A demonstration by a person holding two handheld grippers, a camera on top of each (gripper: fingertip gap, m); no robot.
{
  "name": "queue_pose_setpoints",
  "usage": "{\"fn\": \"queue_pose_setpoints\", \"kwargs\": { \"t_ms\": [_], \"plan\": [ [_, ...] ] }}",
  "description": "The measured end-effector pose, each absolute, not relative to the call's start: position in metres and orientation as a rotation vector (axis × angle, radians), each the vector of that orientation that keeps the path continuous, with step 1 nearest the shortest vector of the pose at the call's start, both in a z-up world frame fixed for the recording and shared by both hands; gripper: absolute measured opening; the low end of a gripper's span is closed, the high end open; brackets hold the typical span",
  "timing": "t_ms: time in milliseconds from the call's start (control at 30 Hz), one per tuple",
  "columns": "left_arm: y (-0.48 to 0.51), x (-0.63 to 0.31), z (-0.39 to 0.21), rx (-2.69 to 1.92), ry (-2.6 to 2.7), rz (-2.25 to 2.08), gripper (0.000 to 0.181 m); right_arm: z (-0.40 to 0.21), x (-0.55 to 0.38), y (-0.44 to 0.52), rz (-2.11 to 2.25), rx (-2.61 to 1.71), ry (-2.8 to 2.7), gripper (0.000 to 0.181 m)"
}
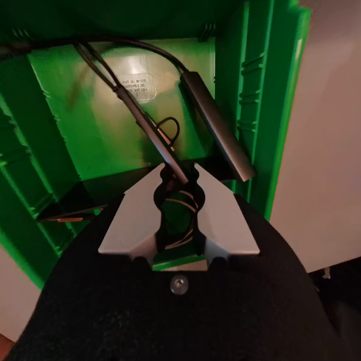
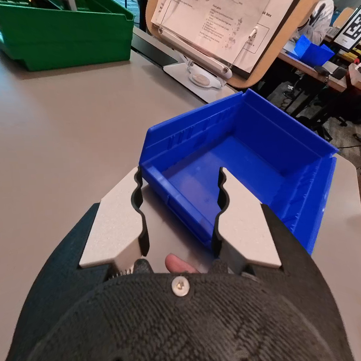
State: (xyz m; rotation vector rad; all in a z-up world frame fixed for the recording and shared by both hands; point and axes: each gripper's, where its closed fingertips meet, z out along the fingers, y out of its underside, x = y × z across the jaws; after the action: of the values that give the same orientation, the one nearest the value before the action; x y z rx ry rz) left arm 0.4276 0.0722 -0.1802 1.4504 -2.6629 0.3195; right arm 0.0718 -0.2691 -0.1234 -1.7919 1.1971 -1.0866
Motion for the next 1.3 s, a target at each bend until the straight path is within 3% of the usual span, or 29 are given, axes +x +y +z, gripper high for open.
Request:
{"fn": "queue_pose_setpoints", "kwargs": {
  "t_ms": [167,300,600,733,1000,1300],
  "plan": [
    [0.095,0.430,-0.110,1.317,-2.635,0.570,0.007,-0.113,0.067,-0.273,-1.119,-1.732,1.189,0.076],
    [0.107,0.412,-0.037,1.153,-2.541,0.998,0.006,-0.085,0.068,-0.256,-1.177,-1.636,1.039,0.075],
    [0.119,0.333,0.015,0.930,-2.074,1.483,0.007,-0.084,0.077,-0.174,-1.170,-1.739,0.780,0.076],
    [0.096,0.256,0.004,0.635,-1.772,1.442,0.006,-0.059,0.065,-0.129,-1.159,-1.676,0.600,0.082],
    [0.032,0.098,-0.079,0.156,-1.759,0.969,0.006,-0.025,0.015,-0.064,-1.145,-1.562,0.291,0.101],
    [-0.008,0.048,-0.112,0.017,-1.843,0.705,0.007,-0.083,0.025,-0.052,-1.013,-1.704,0.261,0.076]
  ]
}}
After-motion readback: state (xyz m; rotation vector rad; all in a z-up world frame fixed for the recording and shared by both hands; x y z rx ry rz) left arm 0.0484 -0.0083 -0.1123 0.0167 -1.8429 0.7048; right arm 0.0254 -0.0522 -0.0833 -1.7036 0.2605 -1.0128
